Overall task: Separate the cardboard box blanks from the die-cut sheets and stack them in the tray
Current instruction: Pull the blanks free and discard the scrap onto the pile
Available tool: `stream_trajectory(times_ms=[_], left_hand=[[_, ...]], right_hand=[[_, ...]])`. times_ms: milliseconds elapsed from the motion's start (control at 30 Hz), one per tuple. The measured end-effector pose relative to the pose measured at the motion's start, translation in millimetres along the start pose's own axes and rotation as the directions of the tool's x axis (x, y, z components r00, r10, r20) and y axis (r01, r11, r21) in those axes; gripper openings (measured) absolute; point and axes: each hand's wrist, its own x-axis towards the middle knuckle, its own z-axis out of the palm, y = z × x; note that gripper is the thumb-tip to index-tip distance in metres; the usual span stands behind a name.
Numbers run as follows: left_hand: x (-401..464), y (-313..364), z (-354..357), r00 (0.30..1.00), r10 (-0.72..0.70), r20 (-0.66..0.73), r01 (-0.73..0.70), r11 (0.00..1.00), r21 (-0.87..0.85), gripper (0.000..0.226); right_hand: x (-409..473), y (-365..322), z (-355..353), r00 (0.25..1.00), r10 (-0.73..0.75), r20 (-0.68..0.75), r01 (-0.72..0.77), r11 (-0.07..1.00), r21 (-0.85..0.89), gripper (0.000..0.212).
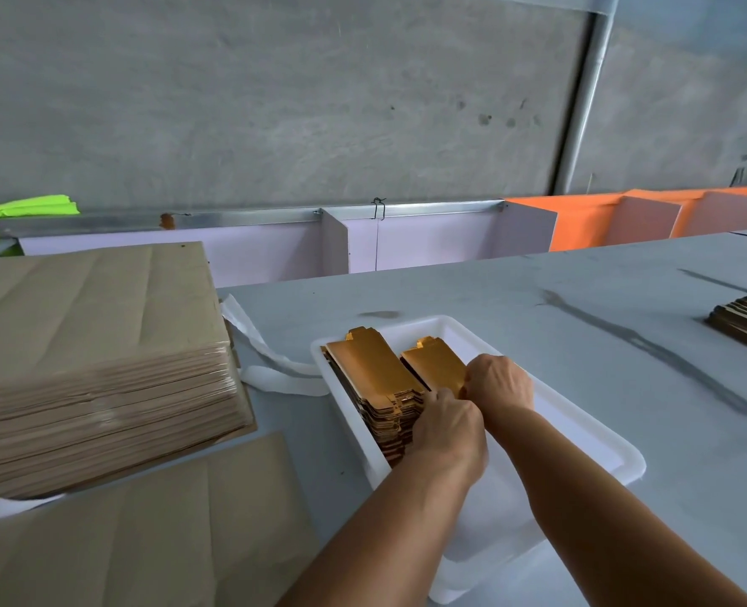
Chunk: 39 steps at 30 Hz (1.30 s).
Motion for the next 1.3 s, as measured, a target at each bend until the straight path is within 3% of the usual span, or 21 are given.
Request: stream_trajectory(times_ms=[233, 467, 600, 667, 833, 1300], left_hand=[[-6.2, 0.6, -9.4, 0.999, 0.003, -0.049, -0.006, 0.998, -0.060, 0.032], [-32.6, 1.1, -29.7, 0.977, 0.079, -0.196, -0.081, 0.997, -0.001, 0.025], [-66.3, -8.6, -28.6, 0.993, 0.104, -0.048, -0.096, 0.983, 0.157, 0.014], [-76.1, -13.2, -28.8, 0.994, 0.100, 0.033, -0.105, 0.962, 0.252, 0.013], [-84.1, -20.4, -29.5, 0.995, 0.065, 0.079, -0.089, 0.933, 0.348, 0.022], [-114.5, -16.1, -26.8, 1.000, 0.000, -0.010, 0.002, 0.964, 0.266, 0.024]], right_hand=[[2.3, -2.1, 1.4, 0.997, 0.078, -0.024, -0.076, 0.994, 0.076, 0.015], [-7.6, -9.7, -8.6, 0.978, 0.049, -0.203, -0.023, 0.991, 0.129, 0.017], [-29.1, -18.5, -7.0, 0.969, -0.022, -0.246, 0.059, 0.987, 0.146, 0.019], [-38.5, -23.2, -7.0, 0.974, -0.057, -0.221, 0.096, 0.981, 0.167, 0.019], [-61.0, -36.4, -6.2, 0.982, -0.124, -0.142, 0.152, 0.967, 0.206, 0.022], [-87.7, -45.5, -8.7, 0.980, -0.176, -0.093, 0.191, 0.963, 0.190, 0.022]])
